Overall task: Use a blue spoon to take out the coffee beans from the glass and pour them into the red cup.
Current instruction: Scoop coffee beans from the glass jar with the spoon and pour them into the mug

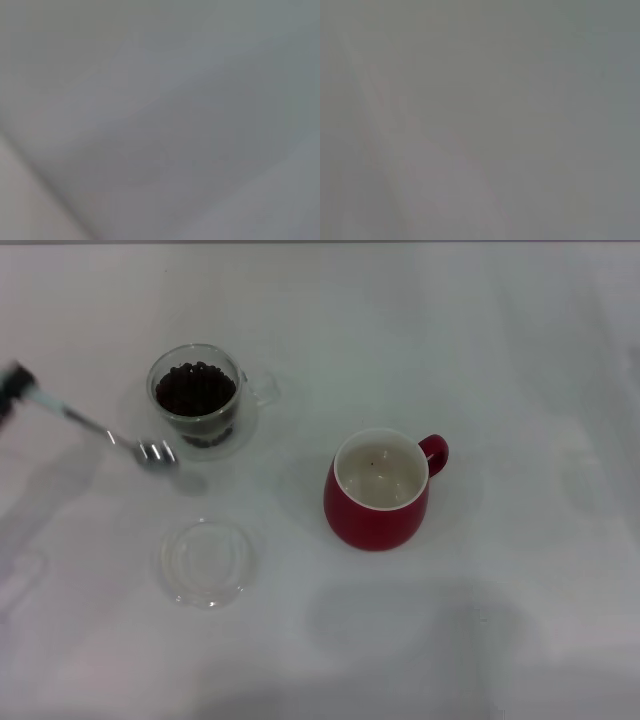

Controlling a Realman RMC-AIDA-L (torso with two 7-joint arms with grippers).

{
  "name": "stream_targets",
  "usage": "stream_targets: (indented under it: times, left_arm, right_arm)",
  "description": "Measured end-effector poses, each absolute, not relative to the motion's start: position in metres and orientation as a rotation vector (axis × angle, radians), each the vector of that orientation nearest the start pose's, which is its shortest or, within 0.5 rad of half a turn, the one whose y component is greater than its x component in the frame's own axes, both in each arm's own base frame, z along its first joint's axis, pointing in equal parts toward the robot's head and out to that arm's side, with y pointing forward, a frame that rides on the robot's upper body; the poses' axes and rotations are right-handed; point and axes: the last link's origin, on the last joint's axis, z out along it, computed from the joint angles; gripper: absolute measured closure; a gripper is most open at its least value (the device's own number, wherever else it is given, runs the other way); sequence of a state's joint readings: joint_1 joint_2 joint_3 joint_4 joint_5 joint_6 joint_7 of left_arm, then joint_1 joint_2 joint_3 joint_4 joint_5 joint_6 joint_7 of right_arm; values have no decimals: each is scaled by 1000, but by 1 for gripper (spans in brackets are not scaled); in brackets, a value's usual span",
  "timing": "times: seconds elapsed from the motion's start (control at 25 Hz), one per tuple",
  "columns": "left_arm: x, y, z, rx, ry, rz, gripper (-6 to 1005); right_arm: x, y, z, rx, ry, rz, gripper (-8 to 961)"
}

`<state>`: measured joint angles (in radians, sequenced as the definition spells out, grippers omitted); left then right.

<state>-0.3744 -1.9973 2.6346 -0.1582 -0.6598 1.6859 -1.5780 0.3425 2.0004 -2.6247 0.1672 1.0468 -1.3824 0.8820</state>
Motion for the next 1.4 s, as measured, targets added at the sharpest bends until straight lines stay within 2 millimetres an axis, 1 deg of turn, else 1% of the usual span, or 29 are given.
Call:
stream_targets:
  times: [0.04,0.12,0.16,0.2,0.32,0.36,0.44,0.56,0.64,0.72,0.84,1.08,1.28,1.4]
  left_arm:
    - [-340,264,27,-1775,-1482,-1514,865]
    - [-337,282,42,-1777,-1423,-1509,865]
    - [-337,282,42,-1777,-1423,-1509,865]
    - [-330,304,56,-1839,-1355,-1463,865]
    - [-319,326,65,-1929,-1302,-1399,864]
    - [-313,336,67,-1972,-1289,-1359,864]
    - [-306,350,67,-2035,-1285,-1293,864]
    - [-296,367,63,-2110,-1284,-1186,864]
    - [-291,376,60,-2136,-1271,-1139,864]
    - [-286,382,54,-2155,-1264,-1102,864]
    - [-279,392,40,-2176,-1243,-1032,865]
    - [-272,403,19,-2211,-1212,-907,864]
    - [-268,404,8,-2231,-1171,-875,865]
    - [-267,405,3,-2234,-1179,-857,865]
  right_arm:
    - [402,272,63,-1499,888,930,78]
    - [402,272,64,-1492,887,933,79]
    - [403,272,64,-1488,887,933,79]
    - [403,271,64,-1485,887,934,79]
    - [403,270,63,-1473,894,942,79]
    - [403,269,62,-1471,897,945,79]
    - [403,268,62,-1469,901,949,78]
    - [403,267,60,-1467,907,953,78]
    - [403,267,60,-1466,909,954,78]
    - [404,266,59,-1464,911,953,78]
    - [404,265,59,-1463,913,952,78]
    - [406,263,60,-1450,914,951,79]
    - [408,260,61,-1440,918,947,79]
    - [409,258,61,-1437,921,944,78]
